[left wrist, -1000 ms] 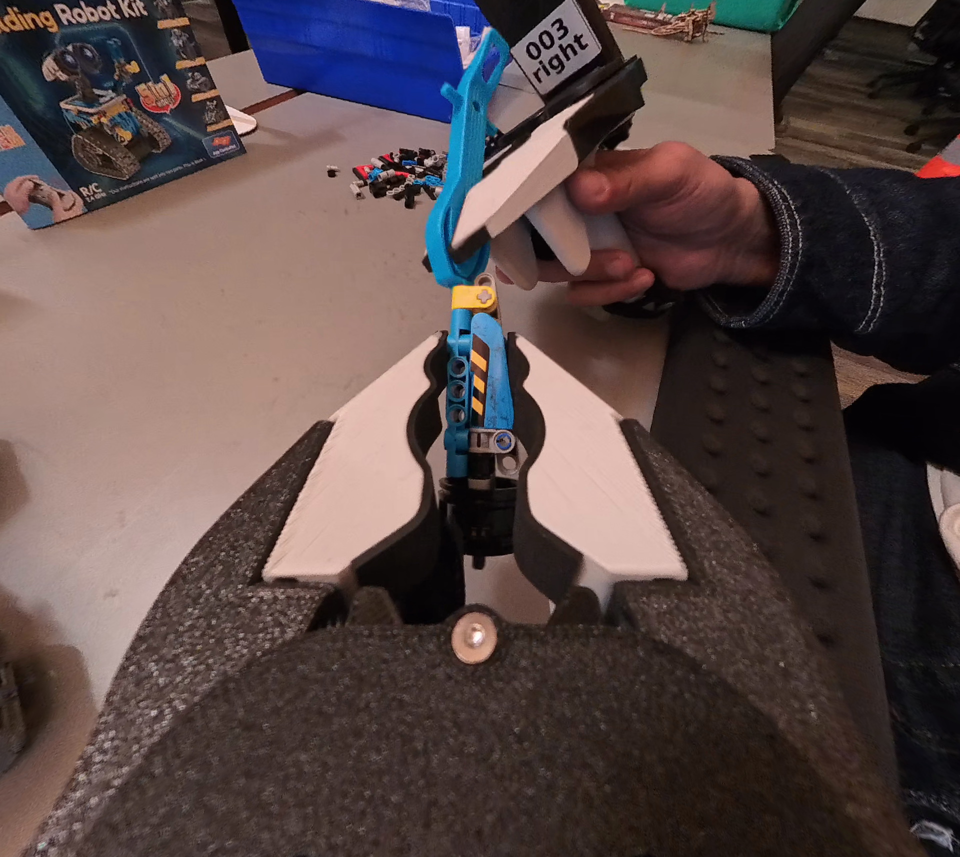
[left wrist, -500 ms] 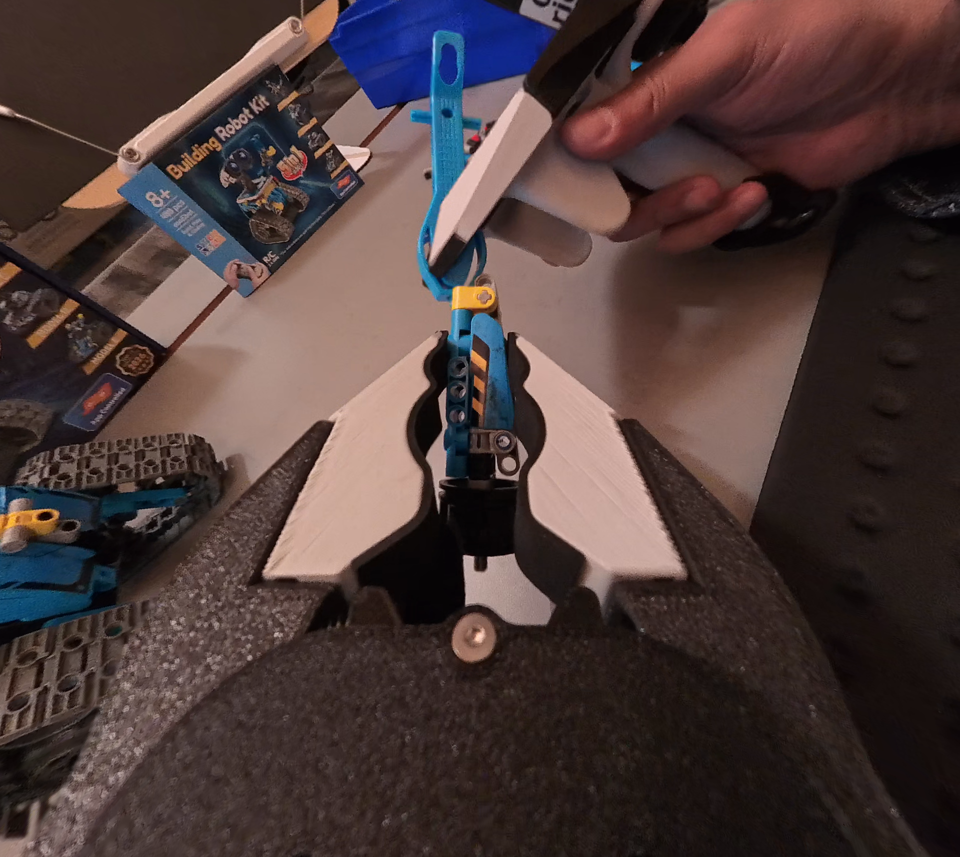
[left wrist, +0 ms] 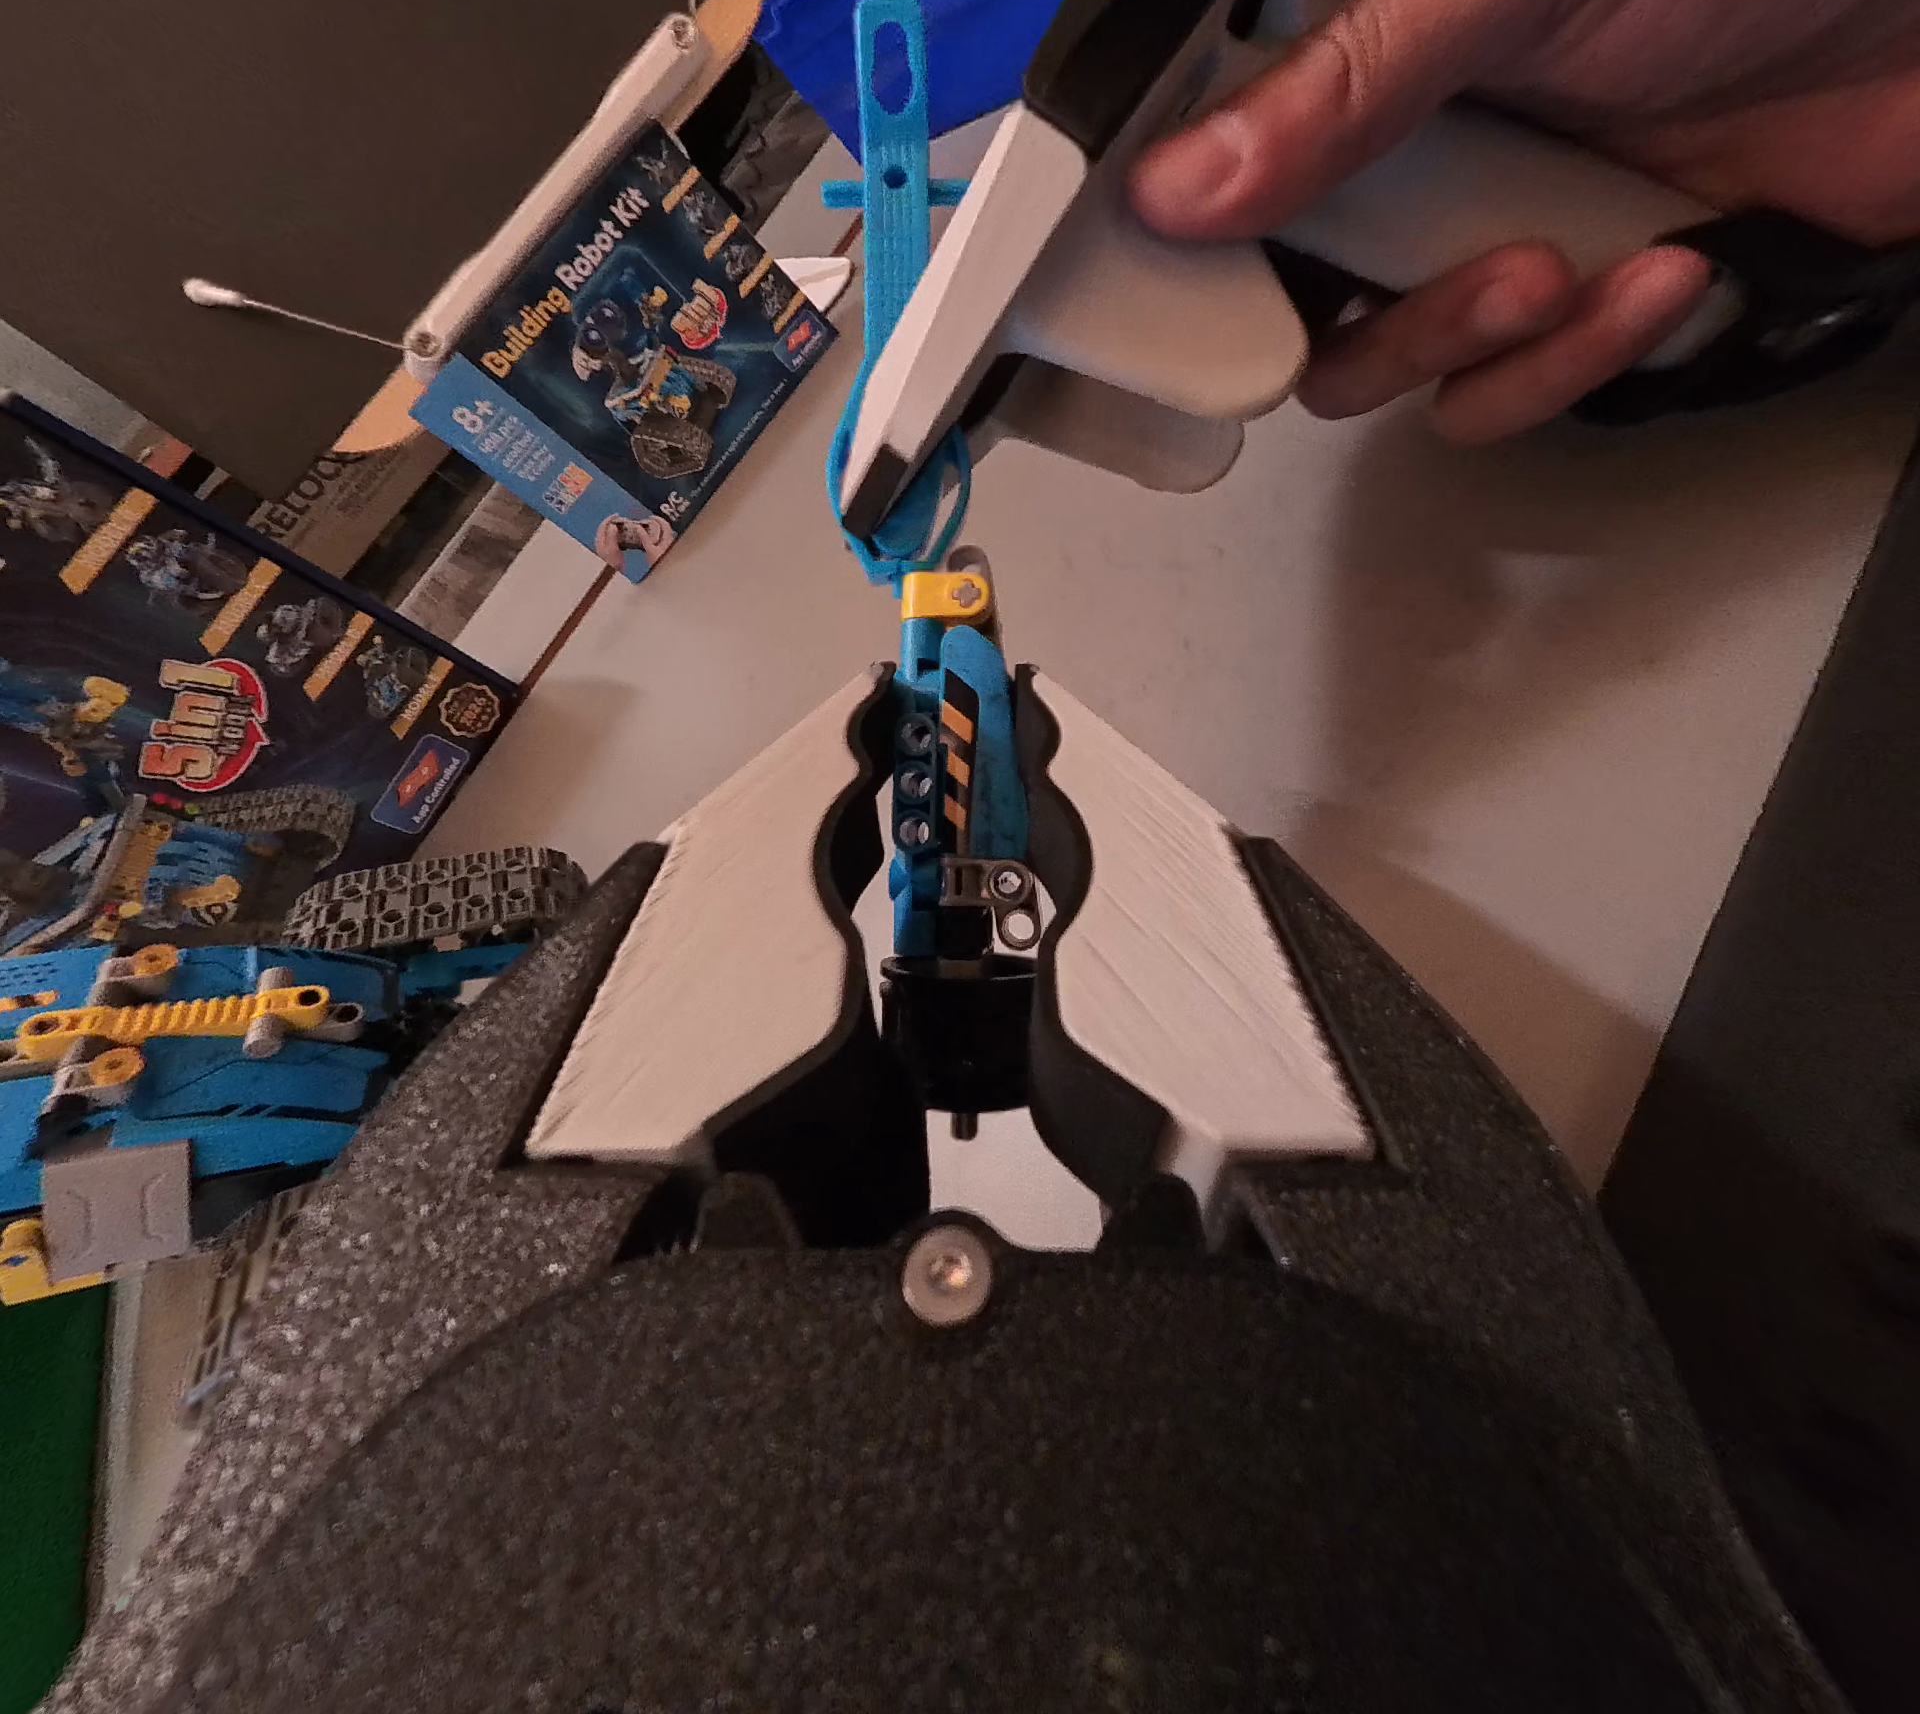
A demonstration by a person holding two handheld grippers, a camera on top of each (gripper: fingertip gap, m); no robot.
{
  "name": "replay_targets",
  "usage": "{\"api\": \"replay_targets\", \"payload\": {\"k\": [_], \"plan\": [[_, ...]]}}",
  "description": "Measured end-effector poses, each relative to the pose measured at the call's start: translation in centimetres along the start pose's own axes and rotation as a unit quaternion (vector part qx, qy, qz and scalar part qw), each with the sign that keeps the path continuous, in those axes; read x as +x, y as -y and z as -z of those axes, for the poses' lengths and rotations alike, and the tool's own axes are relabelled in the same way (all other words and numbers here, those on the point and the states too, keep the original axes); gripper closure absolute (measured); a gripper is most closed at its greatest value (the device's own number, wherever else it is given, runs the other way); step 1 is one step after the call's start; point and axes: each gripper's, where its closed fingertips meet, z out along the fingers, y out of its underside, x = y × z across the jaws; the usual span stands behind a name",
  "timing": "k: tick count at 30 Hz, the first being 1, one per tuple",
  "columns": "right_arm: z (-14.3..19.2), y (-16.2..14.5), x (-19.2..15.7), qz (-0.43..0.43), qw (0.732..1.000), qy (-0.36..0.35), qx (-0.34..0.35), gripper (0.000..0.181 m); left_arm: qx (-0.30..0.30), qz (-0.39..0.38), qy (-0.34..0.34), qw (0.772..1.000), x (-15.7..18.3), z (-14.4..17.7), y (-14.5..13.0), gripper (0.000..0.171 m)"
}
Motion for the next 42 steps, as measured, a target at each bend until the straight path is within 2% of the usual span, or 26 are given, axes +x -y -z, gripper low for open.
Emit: {"api": "replay_targets", "payload": {"k": [11, 21, 27, 30, 34, 39, 42], "plan": [[0.0, -0.1, -0.3, -0.014, 1.0, 0.014, -0.004, 0.175, -0.019, -0.022, 0.015, 0.999, 0.0, -0.3, -0.5, 0.151], [-0.2, -0.5, 0.2, -0.004, 1.0, -0.008, -0.014, 0.175, -0.028, -0.036, 0.03, 0.999, -0.3, -0.3, -0.7, 0.151], [-0.4, -0.3, -0.3, -0.072, 0.996, 0.043, 0.009, 0.175, -0.019, -0.036, 0.041, 0.998, -0.6, -0.1, -0.3, 0.152], [-0.5, -0.2, -0.5, -0.048, 0.998, 0.031, 0.01, 0.174, -0.02, -0.045, 0.052, 0.997, -0.7, 0.0, -0.3, 0.152], [-0.4, 0.2, -0.8, -0.078, 0.995, 0.06, 0.024, 0.175, 0.003, -0.01, 0.038, 0.999, -0.9, 0.2, 0.4, 0.152], [0.0, 0.1, -1.1, -0.146, 0.982, 0.12, 0.031, 0.175, 0.062, 0.093, -0.037, 0.993, -0.5, 0.9, 1.8, 0.152], [0.0, -0.1, -1.1, -0.173, 0.975, 0.139, 0.027, 0.175, 0.068, 0.104, -0.052, 0.991, -0.3, 1.1, 1.9, 0.151]]}}
